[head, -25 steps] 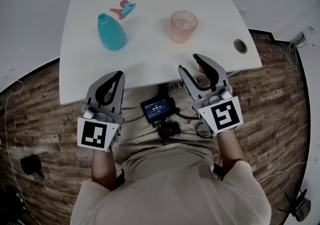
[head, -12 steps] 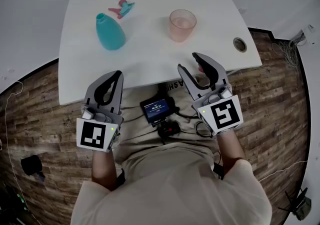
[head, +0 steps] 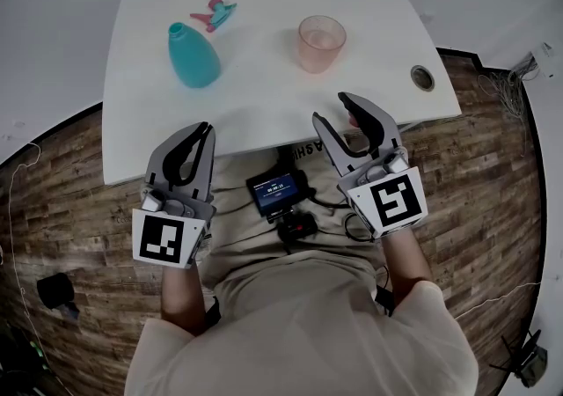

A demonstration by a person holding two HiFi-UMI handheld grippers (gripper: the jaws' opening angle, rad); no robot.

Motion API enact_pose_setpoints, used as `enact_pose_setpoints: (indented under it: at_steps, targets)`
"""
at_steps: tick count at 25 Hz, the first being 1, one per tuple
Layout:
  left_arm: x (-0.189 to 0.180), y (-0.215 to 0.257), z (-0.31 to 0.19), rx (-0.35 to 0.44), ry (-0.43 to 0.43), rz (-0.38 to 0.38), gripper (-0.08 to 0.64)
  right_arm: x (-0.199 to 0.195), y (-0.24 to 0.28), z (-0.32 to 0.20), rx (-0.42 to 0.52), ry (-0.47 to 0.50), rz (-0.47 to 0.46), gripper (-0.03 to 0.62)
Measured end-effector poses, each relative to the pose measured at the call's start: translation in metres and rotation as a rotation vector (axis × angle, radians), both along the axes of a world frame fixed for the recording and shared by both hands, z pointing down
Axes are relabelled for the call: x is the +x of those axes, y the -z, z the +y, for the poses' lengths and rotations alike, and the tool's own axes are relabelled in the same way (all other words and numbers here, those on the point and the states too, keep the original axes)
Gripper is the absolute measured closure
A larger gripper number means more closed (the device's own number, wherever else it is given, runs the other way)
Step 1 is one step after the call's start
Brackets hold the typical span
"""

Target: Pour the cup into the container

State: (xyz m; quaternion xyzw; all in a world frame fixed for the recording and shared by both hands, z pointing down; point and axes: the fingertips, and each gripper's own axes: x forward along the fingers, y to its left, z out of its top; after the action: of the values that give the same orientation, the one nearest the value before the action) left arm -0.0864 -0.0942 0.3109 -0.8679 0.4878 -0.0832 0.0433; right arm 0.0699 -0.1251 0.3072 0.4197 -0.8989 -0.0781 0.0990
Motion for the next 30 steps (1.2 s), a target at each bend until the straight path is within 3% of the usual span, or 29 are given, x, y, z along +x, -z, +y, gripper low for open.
enact_pose_setpoints:
  at_steps: [30]
  targets:
    - [-0.014,0.008,-0.001,0.016,0.041,0.010,0.520,0.010,0.001,-0.010,0.010,-0.032,0.017,0.408]
